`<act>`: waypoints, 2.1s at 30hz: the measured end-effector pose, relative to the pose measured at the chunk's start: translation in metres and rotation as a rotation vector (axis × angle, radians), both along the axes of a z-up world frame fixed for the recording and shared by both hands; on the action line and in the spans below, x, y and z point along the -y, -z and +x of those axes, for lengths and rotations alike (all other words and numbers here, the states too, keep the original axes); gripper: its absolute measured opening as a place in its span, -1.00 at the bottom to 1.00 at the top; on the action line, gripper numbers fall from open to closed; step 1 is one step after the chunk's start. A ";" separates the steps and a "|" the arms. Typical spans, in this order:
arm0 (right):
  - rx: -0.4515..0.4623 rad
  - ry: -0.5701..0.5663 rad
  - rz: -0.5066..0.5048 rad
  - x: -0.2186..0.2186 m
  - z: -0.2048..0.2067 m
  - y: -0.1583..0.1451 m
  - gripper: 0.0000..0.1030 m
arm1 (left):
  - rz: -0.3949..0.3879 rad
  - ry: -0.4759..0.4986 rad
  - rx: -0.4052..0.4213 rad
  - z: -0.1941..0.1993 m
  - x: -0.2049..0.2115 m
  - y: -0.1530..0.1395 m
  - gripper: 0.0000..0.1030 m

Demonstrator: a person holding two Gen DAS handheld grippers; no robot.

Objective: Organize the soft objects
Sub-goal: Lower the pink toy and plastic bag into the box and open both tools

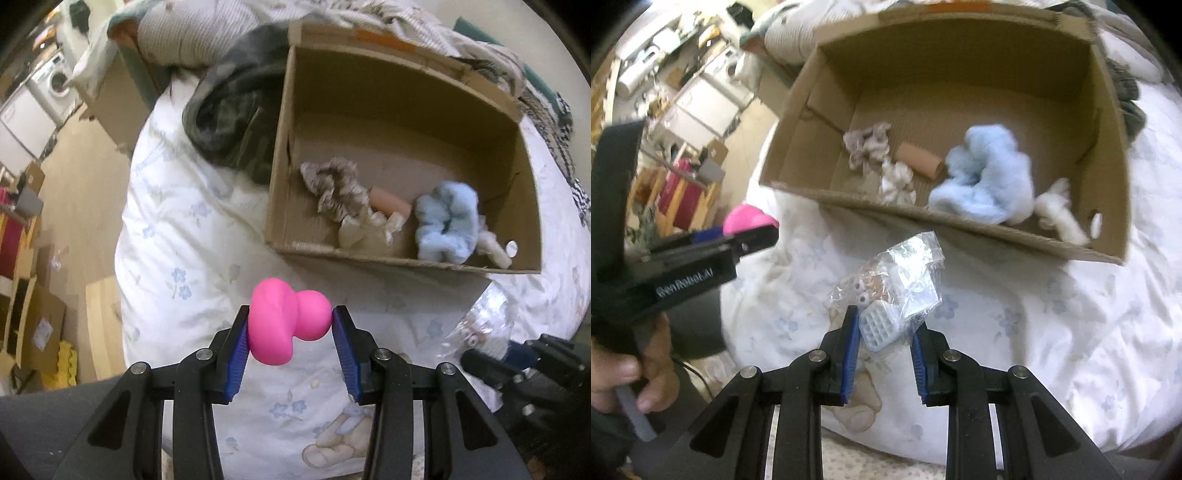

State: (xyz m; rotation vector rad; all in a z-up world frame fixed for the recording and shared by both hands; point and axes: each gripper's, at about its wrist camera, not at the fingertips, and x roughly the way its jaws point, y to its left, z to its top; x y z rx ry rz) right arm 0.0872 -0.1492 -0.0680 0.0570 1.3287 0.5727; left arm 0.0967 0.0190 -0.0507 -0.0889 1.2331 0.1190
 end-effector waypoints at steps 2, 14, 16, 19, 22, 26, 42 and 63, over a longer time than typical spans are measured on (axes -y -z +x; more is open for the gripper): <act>0.021 0.030 0.028 0.007 0.005 -0.012 -0.46 | 0.008 0.013 0.029 0.001 0.002 -0.009 -0.23; 0.121 0.112 0.108 0.019 0.049 -0.054 -0.46 | -0.047 0.037 0.083 0.034 -0.001 -0.046 -0.23; 0.152 0.110 0.103 0.019 0.058 -0.060 -0.46 | -0.038 0.051 0.095 0.045 0.000 -0.052 -0.23; 0.215 0.112 0.117 0.021 0.070 -0.068 -0.46 | -0.025 0.071 0.111 0.061 0.003 -0.061 -0.23; 0.240 0.156 0.147 0.029 0.075 -0.063 -0.46 | -0.008 0.089 0.131 0.073 0.008 -0.063 -0.23; 0.171 0.222 0.127 0.035 0.083 -0.037 -0.46 | -0.010 0.103 0.154 0.082 0.014 -0.048 -0.23; 0.078 0.213 0.041 0.014 0.104 0.000 -0.46 | -0.002 0.084 0.091 0.096 0.021 -0.006 -0.23; 0.065 0.238 0.099 0.021 0.105 0.000 -0.40 | 0.006 0.074 0.076 0.092 0.023 0.000 -0.10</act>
